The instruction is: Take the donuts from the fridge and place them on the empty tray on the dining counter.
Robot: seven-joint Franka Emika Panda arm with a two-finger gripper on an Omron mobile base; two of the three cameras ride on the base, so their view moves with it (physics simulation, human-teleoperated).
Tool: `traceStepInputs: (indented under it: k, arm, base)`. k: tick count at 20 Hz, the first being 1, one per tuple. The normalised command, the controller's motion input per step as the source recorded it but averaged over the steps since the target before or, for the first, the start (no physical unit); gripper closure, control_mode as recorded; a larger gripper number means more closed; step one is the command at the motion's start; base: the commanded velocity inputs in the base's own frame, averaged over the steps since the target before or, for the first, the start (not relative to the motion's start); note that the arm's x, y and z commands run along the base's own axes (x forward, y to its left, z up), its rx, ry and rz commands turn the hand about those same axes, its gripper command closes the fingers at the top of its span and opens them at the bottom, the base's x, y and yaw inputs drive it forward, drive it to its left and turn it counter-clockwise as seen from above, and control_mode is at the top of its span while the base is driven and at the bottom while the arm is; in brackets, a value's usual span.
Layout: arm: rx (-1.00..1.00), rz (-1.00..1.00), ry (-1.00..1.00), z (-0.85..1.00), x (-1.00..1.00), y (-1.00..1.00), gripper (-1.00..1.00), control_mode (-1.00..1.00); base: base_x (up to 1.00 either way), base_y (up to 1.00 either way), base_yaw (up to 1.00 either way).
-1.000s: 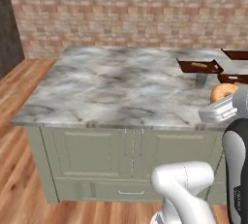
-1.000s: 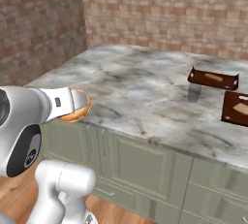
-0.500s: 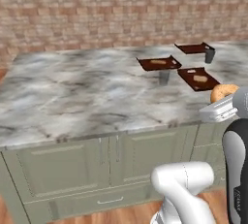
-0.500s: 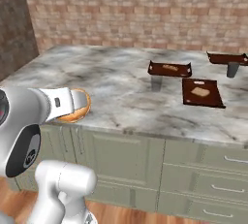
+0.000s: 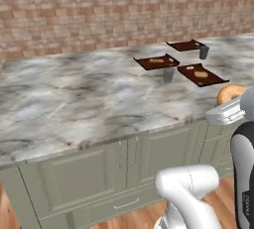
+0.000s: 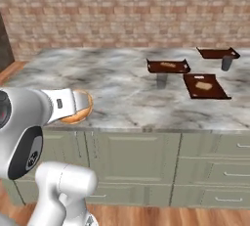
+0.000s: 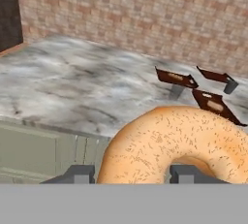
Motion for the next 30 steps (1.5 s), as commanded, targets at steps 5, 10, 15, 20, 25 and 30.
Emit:
traceStepInputs:
  k: [5,10,15,20,25,30]
  arm:
    - [0.00,0.00,0.00,0.00,0.00,0.00,1.00,1.00]
    - [0.00,0.00,0.00,0.00,0.00,0.00,1.00,1.00]
    - [0.00,0.00,0.00,0.00,0.00,0.00,1.00,1.00]
    - [0.00,0.00,0.00,0.00,0.00,0.00,1.00,1.00]
    - [0.00,0.00,0.00,0.00,0.00,0.00,1.00,1.00]
    - [0.00,0.00,0.00,0.00,0.00,0.00,1.00,1.00]
  base:
    - [0.00,1.00,-0.17]
    - [0.00,1.00,-0.13]
    - [0.10,1.00,-0.03]
    - [0.28,1.00,0.00]
    - [0.25,1.00,0.00]
    - [0.29,1.00,0.00]
